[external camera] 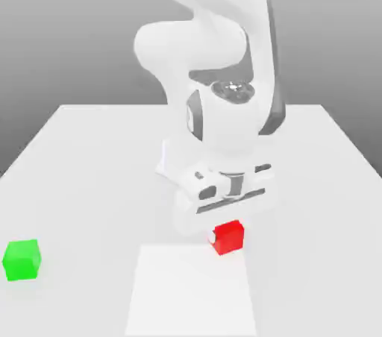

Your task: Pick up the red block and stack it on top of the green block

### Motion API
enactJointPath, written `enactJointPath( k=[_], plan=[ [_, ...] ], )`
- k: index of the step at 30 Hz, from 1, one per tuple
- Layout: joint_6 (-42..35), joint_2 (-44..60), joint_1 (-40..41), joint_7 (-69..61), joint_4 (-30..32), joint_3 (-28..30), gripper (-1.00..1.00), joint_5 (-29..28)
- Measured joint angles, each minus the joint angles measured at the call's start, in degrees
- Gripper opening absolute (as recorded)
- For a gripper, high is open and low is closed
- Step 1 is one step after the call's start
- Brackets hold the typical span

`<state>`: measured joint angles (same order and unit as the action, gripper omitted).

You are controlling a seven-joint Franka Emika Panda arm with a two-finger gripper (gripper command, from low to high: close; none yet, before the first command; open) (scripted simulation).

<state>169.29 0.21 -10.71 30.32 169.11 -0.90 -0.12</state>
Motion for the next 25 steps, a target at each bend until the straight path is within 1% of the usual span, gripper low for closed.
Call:
enactJointPath(
  k=[3,6,11,16,18,21,22,25],
  plan=[
    [-5.3,-6.2,-0.2,-0.2,0.9,0.1,-1.00,0.3],
    [-9.1,-5.7,3.9,-1.0,-3.3,4.5,-1.00,1.0],
    [-14.3,-0.7,17.8,-2.9,-13.3,13.2,-1.00,2.7],
    [-19.5,4.5,30.8,-4.5,-23.5,19.6,-1.00,3.9],
    [-18.2,7.7,32.1,-6.0,-25.4,19.7,-1.00,5.8],
    [-13.5,13.6,34.0,-9.0,-26.3,17.5,-1.00,9.9],
    [-12.1,15.2,34.6,-9.8,-26.4,16.7,1.00,11.0],
    [-12.1,15.2,34.6,-9.8,-26.4,16.7,1.00,11.0]
  ],
)
